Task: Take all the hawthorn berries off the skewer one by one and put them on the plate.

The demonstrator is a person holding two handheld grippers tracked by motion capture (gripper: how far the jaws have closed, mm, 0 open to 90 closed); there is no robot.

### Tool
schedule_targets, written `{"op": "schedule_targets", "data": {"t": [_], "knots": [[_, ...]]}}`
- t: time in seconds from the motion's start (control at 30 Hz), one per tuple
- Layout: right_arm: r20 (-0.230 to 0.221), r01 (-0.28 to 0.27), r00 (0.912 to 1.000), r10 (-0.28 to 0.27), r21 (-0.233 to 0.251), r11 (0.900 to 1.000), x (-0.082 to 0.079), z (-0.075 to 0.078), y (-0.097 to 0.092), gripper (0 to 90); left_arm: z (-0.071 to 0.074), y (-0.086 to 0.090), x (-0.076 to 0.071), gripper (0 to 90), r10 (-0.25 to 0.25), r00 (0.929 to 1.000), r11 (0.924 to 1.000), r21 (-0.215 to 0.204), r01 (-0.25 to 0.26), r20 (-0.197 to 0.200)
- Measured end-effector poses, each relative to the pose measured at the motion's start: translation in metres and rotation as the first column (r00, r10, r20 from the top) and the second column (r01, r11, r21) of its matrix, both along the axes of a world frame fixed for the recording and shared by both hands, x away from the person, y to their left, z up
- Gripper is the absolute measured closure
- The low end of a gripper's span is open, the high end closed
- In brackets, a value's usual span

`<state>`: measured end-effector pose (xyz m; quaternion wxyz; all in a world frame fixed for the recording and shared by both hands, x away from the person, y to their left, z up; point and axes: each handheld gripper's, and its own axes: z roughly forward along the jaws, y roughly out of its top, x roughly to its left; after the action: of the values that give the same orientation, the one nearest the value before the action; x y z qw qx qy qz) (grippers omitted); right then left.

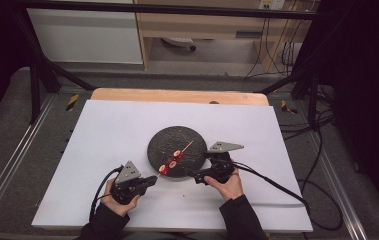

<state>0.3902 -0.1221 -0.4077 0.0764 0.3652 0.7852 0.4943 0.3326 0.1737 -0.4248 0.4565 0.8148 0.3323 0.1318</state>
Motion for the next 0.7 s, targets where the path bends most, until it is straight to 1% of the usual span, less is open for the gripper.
{"op": "schedule_targets", "data": {"t": [0.07, 0.13, 0.17, 0.2, 0.23, 0.27, 0.33, 0.37, 0.4, 0.6, 0.7], "knots": [[-0.002, -0.001, 1.0000, 0.001, 0.008, 1.0000, 0.001, 0.001, 0.002, 6.5, 0.000, -0.001, 0.000, 88.1, -0.005, 1.0000, 1.0000, 0.000, 0.005, 0.002], [-0.007, 0.001, 1.0000, -0.001, 0.024, 0.9997, 0.007, 0.002, 0.008, 11.2, 0.000, -0.003, -0.001, 88.0, -0.010, 0.9999, 1.0000, 0.001, 0.010, 0.002], [-0.007, 0.001, 1.0000, -0.001, 0.024, 0.9997, 0.007, 0.002, 0.008, 11.2, 0.000, -0.004, -0.001, 88.0, -0.010, 0.9999, 0.9999, 0.000, 0.010, 0.004], [-0.013, 0.001, 0.9999, -0.001, 0.033, 0.9995, 0.008, 0.002, 0.010, 13.6, 0.000, -0.004, -0.002, 88.0, -0.015, 0.9999, 0.9999, 0.001, 0.015, 0.005], [-0.013, -0.002, 0.9999, 0.003, 0.046, 0.9989, 0.009, 0.002, 0.011, 15.4, 0.000, -0.005, -0.002, 88.1, -0.016, 0.9999, 0.9999, 0.002, 0.016, 0.005], [-0.026, -0.003, 0.9997, 0.005, 0.077, 0.9971, 0.012, 0.002, 0.012, 20.0, 0.000, -0.006, -0.003, 88.1, -0.018, 0.9998, 0.9998, 0.000, 0.018, 0.007], [-0.032, -0.003, 0.9995, 0.006, 0.092, 0.9958, 0.014, 0.001, 0.013, 23.4, 0.000, -0.006, -0.003, 88.1, -0.023, 0.9997, 0.9997, -0.001, 0.023, 0.010], [-0.032, -0.003, 0.9995, 0.006, 0.092, 0.9958, 0.014, 0.001, 0.013, 23.4, 0.000, -0.007, -0.004, 88.1, -0.023, 0.9997, 0.9997, -0.003, 0.023, 0.011], [-0.044, -0.011, 0.9989, 0.015, 0.102, 0.9948, 0.016, 0.001, 0.013, 27.5, 0.000, -0.007, -0.004, 88.1, -0.025, 0.9996, 0.9997, -0.004, 0.025, 0.013], [-0.054, -0.035, 0.9977, 0.041, 0.119, 0.9923, 0.017, -0.001, 0.013, 39.6, 0.000, -0.010, -0.006, 88.1, -0.038, 0.9991, 0.9993, -0.004, 0.038, 0.017], [-0.060, -0.044, 0.9969, 0.051, 0.125, 0.9912, 0.018, -0.001, 0.013, 44.1, -0.001, -0.011, -0.006, 88.1, -0.042, 0.9989, 0.9991, -0.001, 0.042, 0.020]]}}
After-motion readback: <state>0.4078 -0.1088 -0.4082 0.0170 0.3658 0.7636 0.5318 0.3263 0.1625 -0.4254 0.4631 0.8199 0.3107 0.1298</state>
